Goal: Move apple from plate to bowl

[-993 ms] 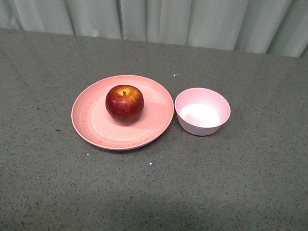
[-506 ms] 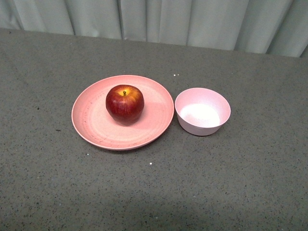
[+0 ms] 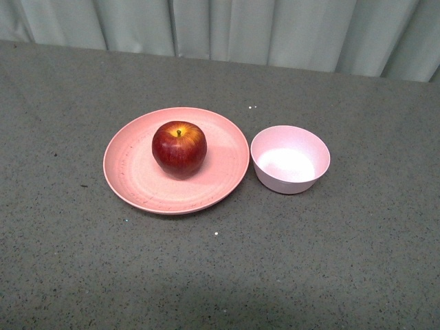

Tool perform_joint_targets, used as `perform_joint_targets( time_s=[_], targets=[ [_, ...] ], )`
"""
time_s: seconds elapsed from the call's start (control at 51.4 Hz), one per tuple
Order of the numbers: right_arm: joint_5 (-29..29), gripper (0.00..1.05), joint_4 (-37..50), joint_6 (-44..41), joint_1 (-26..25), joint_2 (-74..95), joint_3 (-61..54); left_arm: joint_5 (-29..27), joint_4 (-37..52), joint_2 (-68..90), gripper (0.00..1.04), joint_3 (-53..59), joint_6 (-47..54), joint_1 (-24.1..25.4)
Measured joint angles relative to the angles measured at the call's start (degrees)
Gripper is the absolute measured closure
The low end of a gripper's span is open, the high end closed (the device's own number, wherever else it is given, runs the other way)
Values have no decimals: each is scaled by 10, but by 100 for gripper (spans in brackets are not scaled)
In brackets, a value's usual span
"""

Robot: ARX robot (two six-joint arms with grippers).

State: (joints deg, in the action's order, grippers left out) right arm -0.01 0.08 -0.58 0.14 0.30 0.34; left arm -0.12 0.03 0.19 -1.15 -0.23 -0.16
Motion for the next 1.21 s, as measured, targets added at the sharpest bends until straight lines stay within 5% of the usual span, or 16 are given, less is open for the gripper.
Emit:
perform_joint_targets(
  time_s=[0.078, 0.175, 0.409, 0.603, 0.74, 1.207],
  targets=[
    [0, 59, 0, 0, 0, 0, 0, -13, -5, 3, 7, -1, -2, -3],
    [0, 43, 0, 0, 0, 0, 0, -134, -89, 69, 7, -29, -53, -32],
    [0, 8, 0, 0, 0, -1, 0, -148, 40, 227, 7, -33, -95, -45],
    [0, 9, 0, 0, 0, -1, 0, -126, 312, 567, 7, -101, -112, -82],
    [0, 9, 0, 0, 0, -1, 0, -87, 346, 728, 7, -169, -115, -116],
    [0, 9, 0, 0, 0, -1, 0, -98, 335, 1023, 7, -389, -117, -189]
  ],
)
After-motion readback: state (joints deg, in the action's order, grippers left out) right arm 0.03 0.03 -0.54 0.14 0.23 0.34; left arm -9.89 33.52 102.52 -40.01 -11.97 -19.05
